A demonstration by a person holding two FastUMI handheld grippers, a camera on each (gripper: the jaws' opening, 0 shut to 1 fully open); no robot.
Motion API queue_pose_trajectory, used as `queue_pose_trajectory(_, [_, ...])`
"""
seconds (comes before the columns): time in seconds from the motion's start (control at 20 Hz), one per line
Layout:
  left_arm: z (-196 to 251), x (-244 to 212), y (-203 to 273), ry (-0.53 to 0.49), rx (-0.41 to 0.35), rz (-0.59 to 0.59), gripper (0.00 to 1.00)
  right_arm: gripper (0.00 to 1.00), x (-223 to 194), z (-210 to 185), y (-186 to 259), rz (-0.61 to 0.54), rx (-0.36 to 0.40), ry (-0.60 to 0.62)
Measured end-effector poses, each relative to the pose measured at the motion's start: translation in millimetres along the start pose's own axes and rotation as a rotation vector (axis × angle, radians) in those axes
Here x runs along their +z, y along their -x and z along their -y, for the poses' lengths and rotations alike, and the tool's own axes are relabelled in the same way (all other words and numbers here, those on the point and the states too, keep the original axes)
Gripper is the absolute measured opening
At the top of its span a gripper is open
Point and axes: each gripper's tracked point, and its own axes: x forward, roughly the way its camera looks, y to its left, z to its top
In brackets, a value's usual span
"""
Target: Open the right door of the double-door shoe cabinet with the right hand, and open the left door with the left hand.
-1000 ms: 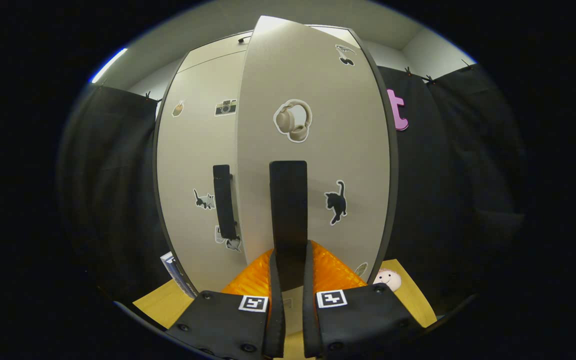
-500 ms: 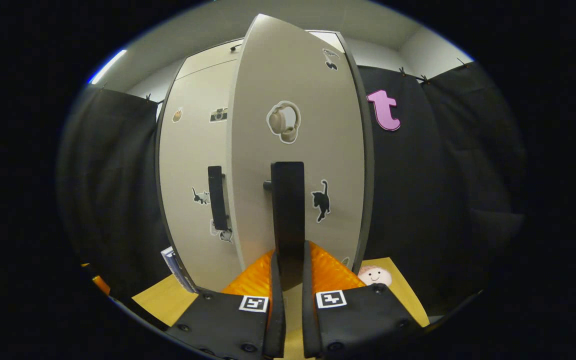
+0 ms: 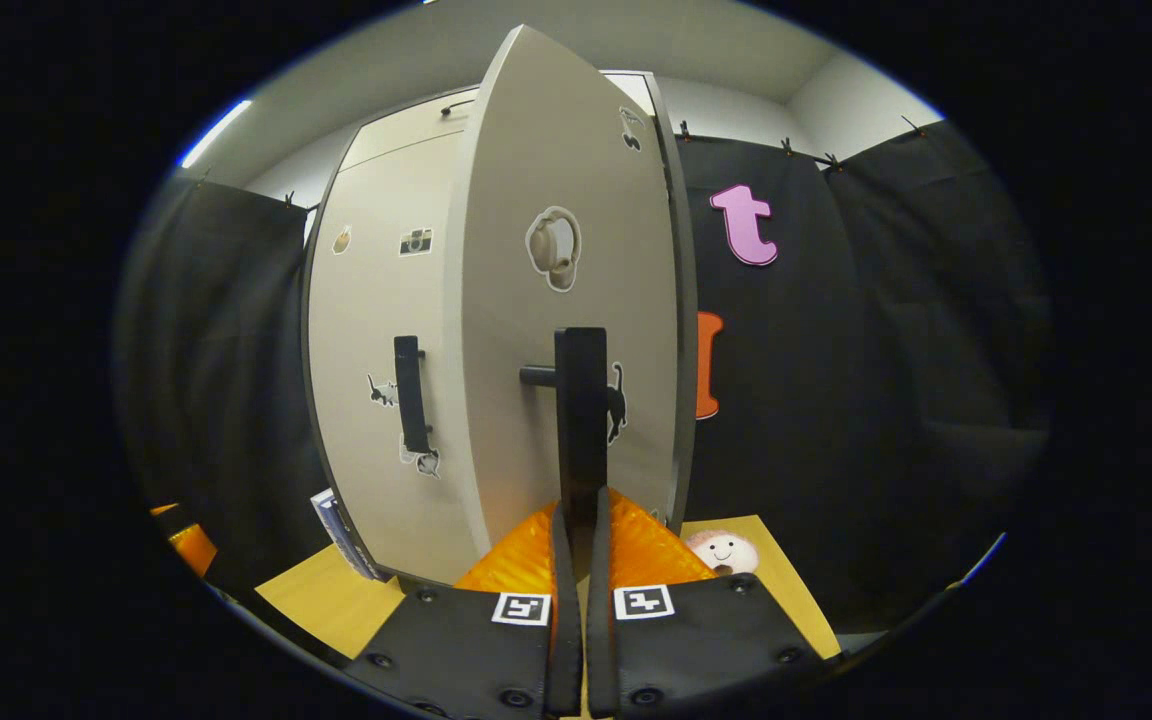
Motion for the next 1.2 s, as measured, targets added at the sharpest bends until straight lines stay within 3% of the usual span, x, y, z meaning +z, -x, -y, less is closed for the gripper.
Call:
queue_pose_trajectory(0.25, [11.0,-1.4,-2.8,0.005,-0.016,-0.006,0.95,0.09,0.5,16.4,3.0,0.005,-0.053,-0.011])
queue_pose_trajectory(0.3, [12.7,-0.6,-4.2,0.002,-0.017,-0.006,0.95,0.14,3.0,20.7,3.7,0.008,-0.074,-0.017])
queue_pose_trajectory(0.35, [15.0,-0.4,-5.9,0.0,-0.018,-0.005,0.95,0.07,2.0,24.5,1.1,0.009,-0.09,-0.013])
queue_pose_trajectory(0.5, [25.5,0.8,-10.1,-0.004,-0.032,0.0,0.95,0.07,0.8,35.4,3.1,0.011,-0.119,0.004])
queue_pose_trajectory(1.0, [43.1,-5.0,-15.4,-0.005,-0.037,-0.019,0.95,0.07,-0.5,40.7,7.8,0.009,-0.058,-0.027])
queue_pose_trajectory(1.2, [52.4,-3.8,-21.9,-0.016,-0.043,-0.018,0.95,0.07,-0.5,45.3,6.3,0.008,-0.07,-0.038])
